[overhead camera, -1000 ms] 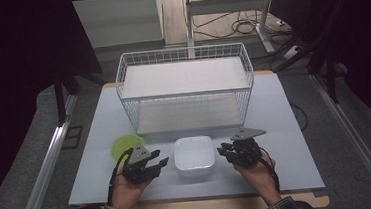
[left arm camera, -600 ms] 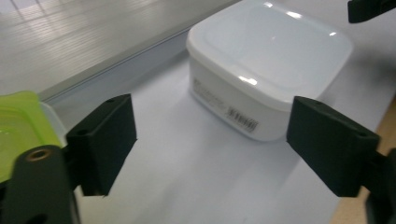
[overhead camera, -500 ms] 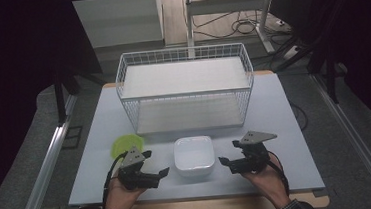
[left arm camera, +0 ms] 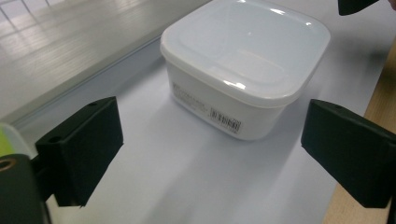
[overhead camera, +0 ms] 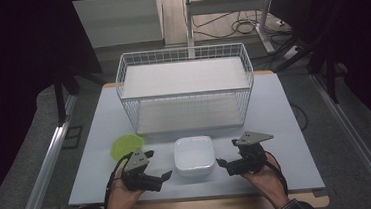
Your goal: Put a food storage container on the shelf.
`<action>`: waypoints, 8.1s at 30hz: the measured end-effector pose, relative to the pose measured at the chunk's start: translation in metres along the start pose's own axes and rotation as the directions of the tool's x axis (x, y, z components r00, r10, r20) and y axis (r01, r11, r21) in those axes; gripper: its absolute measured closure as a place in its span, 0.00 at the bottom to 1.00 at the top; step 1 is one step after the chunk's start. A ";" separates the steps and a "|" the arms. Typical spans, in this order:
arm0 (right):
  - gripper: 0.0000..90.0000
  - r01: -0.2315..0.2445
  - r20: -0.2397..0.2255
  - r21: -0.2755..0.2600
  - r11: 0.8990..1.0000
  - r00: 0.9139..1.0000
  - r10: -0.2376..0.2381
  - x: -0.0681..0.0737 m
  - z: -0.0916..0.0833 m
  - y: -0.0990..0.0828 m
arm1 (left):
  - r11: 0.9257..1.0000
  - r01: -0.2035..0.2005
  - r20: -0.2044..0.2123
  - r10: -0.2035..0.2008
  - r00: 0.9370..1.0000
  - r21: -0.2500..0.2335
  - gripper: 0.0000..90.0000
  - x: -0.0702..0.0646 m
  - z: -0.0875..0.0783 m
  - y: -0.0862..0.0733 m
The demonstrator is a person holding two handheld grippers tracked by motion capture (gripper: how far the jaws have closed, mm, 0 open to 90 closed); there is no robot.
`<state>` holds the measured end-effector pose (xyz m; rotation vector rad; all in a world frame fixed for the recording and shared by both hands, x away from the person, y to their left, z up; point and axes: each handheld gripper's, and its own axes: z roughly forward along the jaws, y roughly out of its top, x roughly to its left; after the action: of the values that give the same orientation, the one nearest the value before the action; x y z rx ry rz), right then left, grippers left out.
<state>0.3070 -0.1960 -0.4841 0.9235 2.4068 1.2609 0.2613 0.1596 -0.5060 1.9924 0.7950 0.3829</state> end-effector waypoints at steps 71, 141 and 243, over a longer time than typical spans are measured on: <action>0.71 -0.288 -0.046 0.148 0.946 0.953 0.298 0.029 0.008 0.015 | 0.956 0.249 0.069 -0.262 0.963 0.156 0.60 -0.017 0.024 0.029; 0.77 -0.275 -0.014 -0.073 0.959 0.961 0.275 0.020 -0.013 0.051 | 0.979 0.202 -0.024 -0.203 0.979 -0.034 0.74 -0.013 0.006 0.072; 0.64 -0.175 0.048 -0.235 0.956 0.980 0.191 -0.027 -0.010 0.211 | 0.966 0.176 -0.067 -0.192 0.979 -0.187 0.61 0.072 -0.015 0.203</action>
<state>0.4096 -0.1318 -0.3090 1.1192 2.1053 1.5076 0.3832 0.1440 -0.3287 1.7272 0.9564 0.4166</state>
